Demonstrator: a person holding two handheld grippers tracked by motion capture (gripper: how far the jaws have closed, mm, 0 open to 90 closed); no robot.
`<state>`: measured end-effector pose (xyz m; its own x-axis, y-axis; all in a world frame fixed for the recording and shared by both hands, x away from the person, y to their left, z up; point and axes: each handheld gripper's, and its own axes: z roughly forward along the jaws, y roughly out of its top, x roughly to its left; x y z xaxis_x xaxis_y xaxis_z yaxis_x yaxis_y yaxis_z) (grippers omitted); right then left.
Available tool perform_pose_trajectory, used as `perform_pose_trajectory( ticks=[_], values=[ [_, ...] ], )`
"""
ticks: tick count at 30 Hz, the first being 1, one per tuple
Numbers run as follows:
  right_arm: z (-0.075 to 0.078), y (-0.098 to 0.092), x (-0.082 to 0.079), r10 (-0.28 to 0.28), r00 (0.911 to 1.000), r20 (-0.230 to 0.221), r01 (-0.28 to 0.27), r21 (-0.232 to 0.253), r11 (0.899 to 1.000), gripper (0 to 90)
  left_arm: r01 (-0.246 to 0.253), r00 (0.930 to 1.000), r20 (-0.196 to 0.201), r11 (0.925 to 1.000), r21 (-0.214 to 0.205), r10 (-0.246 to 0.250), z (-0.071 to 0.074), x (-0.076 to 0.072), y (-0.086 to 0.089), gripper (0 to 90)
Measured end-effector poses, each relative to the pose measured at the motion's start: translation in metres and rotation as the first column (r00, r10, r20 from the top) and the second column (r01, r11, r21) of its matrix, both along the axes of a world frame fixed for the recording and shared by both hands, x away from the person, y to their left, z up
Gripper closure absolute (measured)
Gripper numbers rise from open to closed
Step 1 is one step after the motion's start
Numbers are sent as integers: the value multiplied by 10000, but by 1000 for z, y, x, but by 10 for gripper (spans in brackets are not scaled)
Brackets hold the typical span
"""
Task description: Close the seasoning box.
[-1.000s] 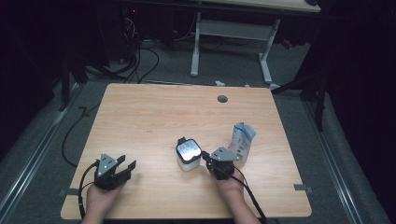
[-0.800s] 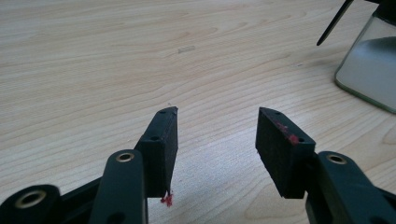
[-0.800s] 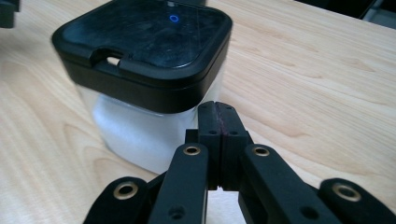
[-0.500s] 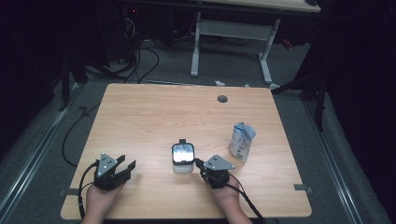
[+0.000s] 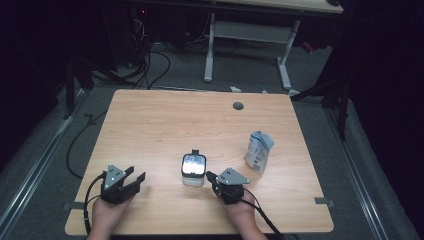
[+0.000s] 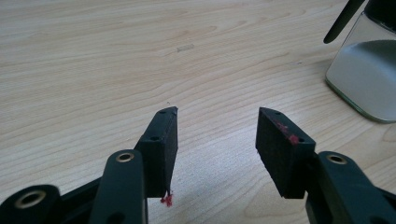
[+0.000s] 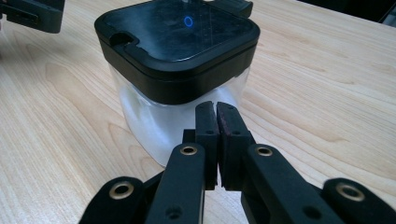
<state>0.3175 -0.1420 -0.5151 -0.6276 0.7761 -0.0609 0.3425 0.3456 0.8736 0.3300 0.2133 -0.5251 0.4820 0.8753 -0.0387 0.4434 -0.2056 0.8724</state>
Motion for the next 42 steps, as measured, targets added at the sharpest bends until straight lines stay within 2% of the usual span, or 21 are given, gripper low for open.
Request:
perform_pose_trajectory(
  ticks=[5,12,20,22,25,27,34,36,42],
  values=[
    [1,-12,0,-231,9997,5,231,-73,9997,853,3,10000,-50,10000,23,-3,1,0,1,495],
    [-1,-49,-5,-953,9954,-25,952,-160,9953,799,12,10000,-61,10000,32,-12,0,0,0,496],
    [0,-98,-22,-1976,9803,27,1976,13,9803,748,52,10000,-28,10000,81,-52,2,-5,-3,496],
    [-1,-111,-29,-2277,9736,132,2274,200,9736,715,47,10000,-41,10000,32,-47,1,-7,-2,496],
    [-4,-125,-36,-2576,9662,45,2569,569,9648,708,20,9999,-113,9999,119,-19,-1,-9,-3,496],
    [-3,-128,-37,-2744,9615,122,2732,609,9600,708,0,10000,-83,9999,120,1,0,-9,-3,496],
    [-5,-128,-34,-2582,9659,171,2573,455,9653,703,89,9999,-70,9998,180,-87,-1,-10,-5,494],
    [-5,-129,-34,-2665,9638,72,2656,601,9622,703,88,9999,-89,9999,149,-86,-1,-10,-5,494],
    [-5,-126,-33,-2668,9637,82,2660,528,9625,701,119,9999,-36,9999,110,-119,-1,-11,-2,494]
  ],
)
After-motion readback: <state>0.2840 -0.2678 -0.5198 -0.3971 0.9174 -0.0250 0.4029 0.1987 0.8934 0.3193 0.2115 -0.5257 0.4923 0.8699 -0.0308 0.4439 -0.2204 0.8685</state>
